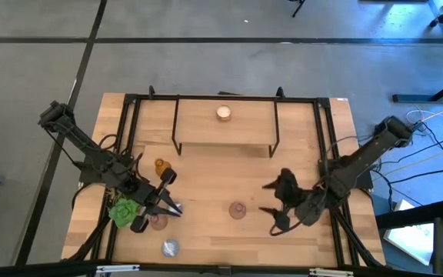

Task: Pick & Place candle stick holders
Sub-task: Put the right pink glass candle holder on the shelf

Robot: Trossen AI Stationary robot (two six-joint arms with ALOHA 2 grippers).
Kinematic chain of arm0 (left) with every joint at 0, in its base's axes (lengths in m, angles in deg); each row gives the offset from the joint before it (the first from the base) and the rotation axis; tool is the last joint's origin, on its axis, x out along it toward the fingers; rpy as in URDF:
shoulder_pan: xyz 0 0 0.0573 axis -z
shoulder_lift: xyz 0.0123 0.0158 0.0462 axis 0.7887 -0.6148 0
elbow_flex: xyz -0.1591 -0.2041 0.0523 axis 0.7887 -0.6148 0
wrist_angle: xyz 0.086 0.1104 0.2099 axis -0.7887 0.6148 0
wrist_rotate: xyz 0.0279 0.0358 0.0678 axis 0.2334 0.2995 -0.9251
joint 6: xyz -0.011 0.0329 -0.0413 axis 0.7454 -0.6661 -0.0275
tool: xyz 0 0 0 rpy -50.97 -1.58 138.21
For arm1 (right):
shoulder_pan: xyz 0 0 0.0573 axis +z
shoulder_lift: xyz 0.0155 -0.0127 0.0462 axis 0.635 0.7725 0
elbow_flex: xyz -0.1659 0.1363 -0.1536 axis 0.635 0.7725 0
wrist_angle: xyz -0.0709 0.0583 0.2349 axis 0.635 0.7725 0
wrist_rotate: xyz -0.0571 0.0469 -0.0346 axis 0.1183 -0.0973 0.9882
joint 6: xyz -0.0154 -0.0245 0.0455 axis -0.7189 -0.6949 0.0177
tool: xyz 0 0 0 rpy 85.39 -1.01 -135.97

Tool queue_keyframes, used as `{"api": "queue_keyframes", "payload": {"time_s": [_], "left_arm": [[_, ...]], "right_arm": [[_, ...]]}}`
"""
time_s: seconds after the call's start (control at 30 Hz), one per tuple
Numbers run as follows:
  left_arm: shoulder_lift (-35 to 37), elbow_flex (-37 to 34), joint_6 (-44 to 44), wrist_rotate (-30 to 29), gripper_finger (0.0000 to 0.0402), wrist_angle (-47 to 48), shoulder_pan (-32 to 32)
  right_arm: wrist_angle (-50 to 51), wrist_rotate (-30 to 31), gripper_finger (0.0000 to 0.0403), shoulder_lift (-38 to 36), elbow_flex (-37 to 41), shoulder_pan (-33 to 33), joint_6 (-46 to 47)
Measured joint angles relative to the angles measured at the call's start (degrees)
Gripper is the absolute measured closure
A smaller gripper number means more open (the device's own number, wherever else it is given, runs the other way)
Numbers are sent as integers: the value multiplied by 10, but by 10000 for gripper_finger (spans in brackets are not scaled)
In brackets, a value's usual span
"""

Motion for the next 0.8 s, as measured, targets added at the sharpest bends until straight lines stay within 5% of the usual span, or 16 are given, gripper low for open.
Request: {"api": "queue_keyframes", "payload": {"time_s": [0.27,0.8], "left_arm": [[0,0,-10,0,371,4,-24],[0,0,-4,18,371,15,-30]], "right_arm": [[-276,-69,57,20,150,4,-5],[-316,-18,57,31,156,-15,-14]]}}
